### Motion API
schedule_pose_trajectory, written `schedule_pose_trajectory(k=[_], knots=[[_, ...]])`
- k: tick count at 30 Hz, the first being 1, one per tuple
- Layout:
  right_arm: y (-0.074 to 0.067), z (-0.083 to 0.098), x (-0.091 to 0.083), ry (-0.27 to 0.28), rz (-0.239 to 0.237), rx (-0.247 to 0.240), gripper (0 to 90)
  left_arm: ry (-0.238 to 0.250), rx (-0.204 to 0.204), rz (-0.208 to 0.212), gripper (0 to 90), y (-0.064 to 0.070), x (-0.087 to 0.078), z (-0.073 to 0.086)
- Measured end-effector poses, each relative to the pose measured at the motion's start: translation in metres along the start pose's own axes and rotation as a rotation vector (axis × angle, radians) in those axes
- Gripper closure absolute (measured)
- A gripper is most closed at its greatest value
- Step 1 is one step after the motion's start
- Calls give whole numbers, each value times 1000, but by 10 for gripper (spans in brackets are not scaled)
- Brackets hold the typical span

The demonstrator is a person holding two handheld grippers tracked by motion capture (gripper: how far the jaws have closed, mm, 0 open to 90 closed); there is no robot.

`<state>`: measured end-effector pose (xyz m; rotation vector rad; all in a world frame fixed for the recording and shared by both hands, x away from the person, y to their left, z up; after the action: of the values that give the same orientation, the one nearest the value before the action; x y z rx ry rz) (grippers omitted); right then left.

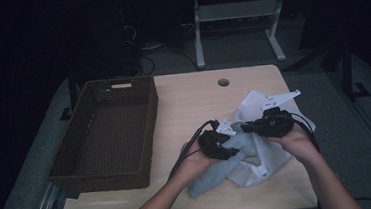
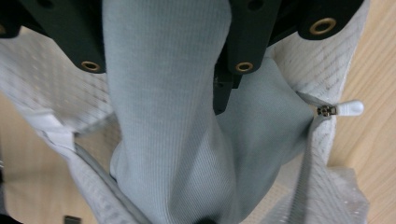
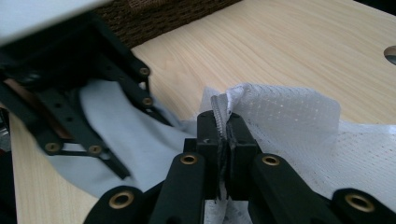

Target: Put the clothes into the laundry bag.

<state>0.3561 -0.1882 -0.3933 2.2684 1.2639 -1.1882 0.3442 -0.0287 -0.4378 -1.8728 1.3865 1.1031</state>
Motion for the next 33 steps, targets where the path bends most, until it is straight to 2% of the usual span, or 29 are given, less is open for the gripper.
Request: schedule_pose_trajectory(k=[4, 7, 10, 13, 15, 18, 21, 26, 29, 33], knots=[[1, 2, 3, -15, 7, 3, 860, -15, -13, 26, 618, -6, 16, 1], [4, 3, 6, -27, 18, 4, 860, -6, -38, 36, 542, -9, 22, 4], [6, 5, 9, -39, 31, 7, 860, 4, -70, 69, 427, -11, 22, 7], [8, 7, 9, -45, 35, 16, 860, 10, -80, 59, 317, -12, 16, 11], [9, 8, 9, -47, 40, 19, 860, 5, -94, 40, 234, -12, 11, 14], [10, 9, 9, -51, 46, 20, 860, -5, -113, 7, 162, -12, 4, 25], [11, 10, 9, -56, 50, 15, 860, -19, -134, -7, 140, -14, -1, 39], [12, 12, 11, -64, 55, 22, 860, -36, -167, 10, 134, -13, -1, 66], [12, 13, 12, -72, 54, 21, 860, -66, -158, 8, 134, -14, 5, 75], [11, 13, 15, -80, 54, 21, 860, -93, -135, 5, 139, -13, 15, 75]])
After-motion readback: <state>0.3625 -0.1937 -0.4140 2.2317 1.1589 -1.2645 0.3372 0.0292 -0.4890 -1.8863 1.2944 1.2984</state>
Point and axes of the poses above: each handheld gripper's, and its own axes: x roughly forward along the jaws, z roughly out of its underside, y roughly to its right, the point moved 4 cm from there along x, roughly forward along the jaws, and after that the axes turned 13 degrees about -y, right-handed, at the moved point
